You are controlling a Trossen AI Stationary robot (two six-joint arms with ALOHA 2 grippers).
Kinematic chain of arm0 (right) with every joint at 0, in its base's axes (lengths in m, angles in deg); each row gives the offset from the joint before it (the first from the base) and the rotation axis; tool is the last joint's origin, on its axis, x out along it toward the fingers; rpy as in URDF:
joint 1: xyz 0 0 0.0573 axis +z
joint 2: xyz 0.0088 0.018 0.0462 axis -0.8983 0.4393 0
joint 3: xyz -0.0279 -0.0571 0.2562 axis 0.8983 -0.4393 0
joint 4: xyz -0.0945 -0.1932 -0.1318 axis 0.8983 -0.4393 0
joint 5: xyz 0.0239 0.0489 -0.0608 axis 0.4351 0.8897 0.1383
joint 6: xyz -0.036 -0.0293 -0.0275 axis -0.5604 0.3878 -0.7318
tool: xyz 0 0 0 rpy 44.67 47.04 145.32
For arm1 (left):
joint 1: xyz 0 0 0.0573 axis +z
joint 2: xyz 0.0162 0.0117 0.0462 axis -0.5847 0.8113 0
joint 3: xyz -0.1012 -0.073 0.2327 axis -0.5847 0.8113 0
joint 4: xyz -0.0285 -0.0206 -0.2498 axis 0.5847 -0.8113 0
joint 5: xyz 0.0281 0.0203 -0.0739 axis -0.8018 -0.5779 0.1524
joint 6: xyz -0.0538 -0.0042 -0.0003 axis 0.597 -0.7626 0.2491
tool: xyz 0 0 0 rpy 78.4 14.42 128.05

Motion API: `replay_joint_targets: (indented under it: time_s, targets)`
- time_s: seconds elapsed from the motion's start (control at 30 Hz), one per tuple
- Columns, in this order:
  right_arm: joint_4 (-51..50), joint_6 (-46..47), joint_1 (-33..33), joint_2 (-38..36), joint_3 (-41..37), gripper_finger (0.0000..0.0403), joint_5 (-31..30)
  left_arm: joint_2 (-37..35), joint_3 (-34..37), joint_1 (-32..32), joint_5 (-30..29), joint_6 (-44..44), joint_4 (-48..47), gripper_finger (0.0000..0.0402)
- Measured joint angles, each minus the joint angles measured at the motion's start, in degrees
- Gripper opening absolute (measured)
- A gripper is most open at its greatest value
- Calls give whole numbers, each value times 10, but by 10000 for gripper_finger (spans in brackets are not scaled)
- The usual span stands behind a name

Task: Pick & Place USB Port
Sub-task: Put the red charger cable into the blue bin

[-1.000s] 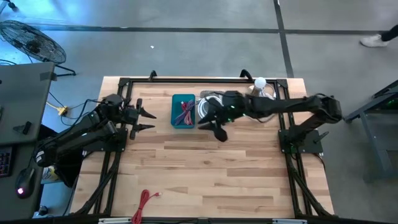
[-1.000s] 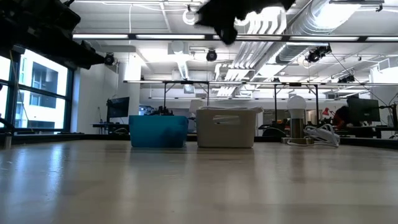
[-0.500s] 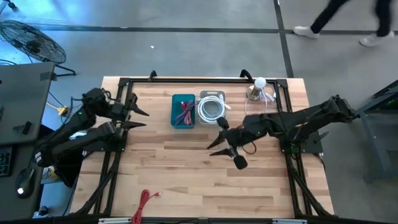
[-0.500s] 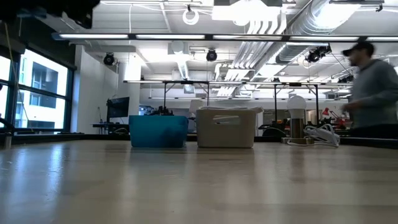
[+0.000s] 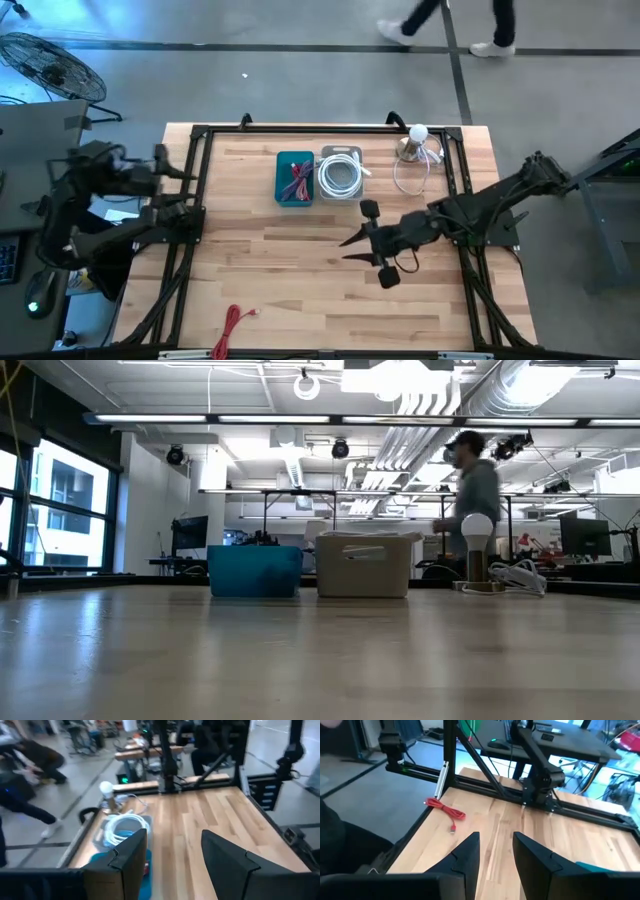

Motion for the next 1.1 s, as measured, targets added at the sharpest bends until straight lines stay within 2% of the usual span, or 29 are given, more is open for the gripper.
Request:
replay_joint_targets:
  time_s: [0.17, 0.3, 0.5, 0.63, 0.73, 0.8, 0.93, 1.1]
  targets:
    - [-10, -1, 26, -4, 0, 110, -30, -36, -66, 5, -45, 15, -52, 185]
    - [-25, 2, 43, -8, 0, 110, -61, -68, -101, 67, -36, 15, -91, 185]
    - [-36, 6, 55, -8, 0, 110, -79, -91, -158, 226, 90, -21, -187, 185]
    - [-53, 13, 54, -8, 0, 110, -76, -90, -225, 341, 177, -64, -282, 185]
    - [-64, 21, 54, -8, 0, 110, -76, -90, -283, 412, 212, -75, -341, 185]
    - [-72, 24, 54, -8, 0, 110, -74, -90, -319, 443, 236, -72, -352, 185]
    - [-86, 28, 54, -8, 0, 110, -56, -90, -382, 490, 321, -16, -351, 185]
    - [-88, 28, 61, -8, 0, 110, -34, -89, -436, 507, 363, 33, -350, 185]
